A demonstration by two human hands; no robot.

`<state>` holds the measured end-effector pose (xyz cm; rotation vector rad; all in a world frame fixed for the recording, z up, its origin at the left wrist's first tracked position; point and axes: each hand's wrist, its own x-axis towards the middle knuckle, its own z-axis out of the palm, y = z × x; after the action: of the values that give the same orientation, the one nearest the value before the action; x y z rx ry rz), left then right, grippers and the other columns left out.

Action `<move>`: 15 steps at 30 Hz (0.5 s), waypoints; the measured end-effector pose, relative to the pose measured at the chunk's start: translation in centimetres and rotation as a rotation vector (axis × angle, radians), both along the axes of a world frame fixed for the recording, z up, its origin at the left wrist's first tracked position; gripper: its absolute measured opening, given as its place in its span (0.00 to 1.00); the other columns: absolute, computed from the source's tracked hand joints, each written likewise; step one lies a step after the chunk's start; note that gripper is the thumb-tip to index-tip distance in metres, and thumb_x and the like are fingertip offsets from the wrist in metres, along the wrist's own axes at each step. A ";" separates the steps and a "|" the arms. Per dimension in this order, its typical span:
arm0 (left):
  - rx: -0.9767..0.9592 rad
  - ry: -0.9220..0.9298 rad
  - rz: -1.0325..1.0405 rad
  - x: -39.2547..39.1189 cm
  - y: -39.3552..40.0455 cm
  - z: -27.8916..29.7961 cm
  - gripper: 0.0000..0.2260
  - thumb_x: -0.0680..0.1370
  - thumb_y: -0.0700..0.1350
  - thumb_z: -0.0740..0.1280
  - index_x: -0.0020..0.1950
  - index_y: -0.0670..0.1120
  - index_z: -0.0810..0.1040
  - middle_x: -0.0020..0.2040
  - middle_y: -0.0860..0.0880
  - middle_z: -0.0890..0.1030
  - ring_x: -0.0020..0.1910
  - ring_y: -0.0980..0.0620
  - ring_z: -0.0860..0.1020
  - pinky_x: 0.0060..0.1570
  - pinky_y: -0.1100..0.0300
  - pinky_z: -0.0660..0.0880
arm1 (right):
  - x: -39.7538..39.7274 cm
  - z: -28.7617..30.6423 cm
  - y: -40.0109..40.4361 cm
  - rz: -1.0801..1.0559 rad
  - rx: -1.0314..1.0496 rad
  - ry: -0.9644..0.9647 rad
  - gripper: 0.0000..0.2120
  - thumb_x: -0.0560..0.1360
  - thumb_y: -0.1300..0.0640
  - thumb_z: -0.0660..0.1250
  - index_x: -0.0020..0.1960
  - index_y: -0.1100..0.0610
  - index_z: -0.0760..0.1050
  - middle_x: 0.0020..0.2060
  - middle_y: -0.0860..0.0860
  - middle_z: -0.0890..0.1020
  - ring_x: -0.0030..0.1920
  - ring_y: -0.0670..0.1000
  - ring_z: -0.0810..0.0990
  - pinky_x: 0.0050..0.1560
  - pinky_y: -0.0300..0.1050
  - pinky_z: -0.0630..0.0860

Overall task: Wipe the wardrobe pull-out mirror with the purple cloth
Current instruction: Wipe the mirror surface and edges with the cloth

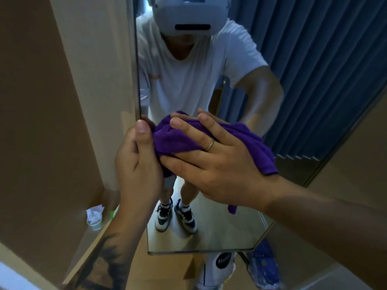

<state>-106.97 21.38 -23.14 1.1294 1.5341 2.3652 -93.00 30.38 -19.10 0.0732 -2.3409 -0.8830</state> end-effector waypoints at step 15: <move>0.264 0.073 0.040 -1.2 2.8 -1.0 0.15 0.81 0.59 0.59 0.40 0.53 0.75 0.30 0.59 0.79 0.30 0.67 0.75 0.33 0.73 0.71 | -0.8 -2.2 0.7 -0.063 0.144 0.141 0.22 0.80 0.52 0.62 0.73 0.53 0.76 0.73 0.52 0.77 0.80 0.63 0.62 0.79 0.65 0.56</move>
<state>-108.12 24.22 -24.15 1.2596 1.3032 2.6418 -93.77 31.12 -21.34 -0.0036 -2.1572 -1.0519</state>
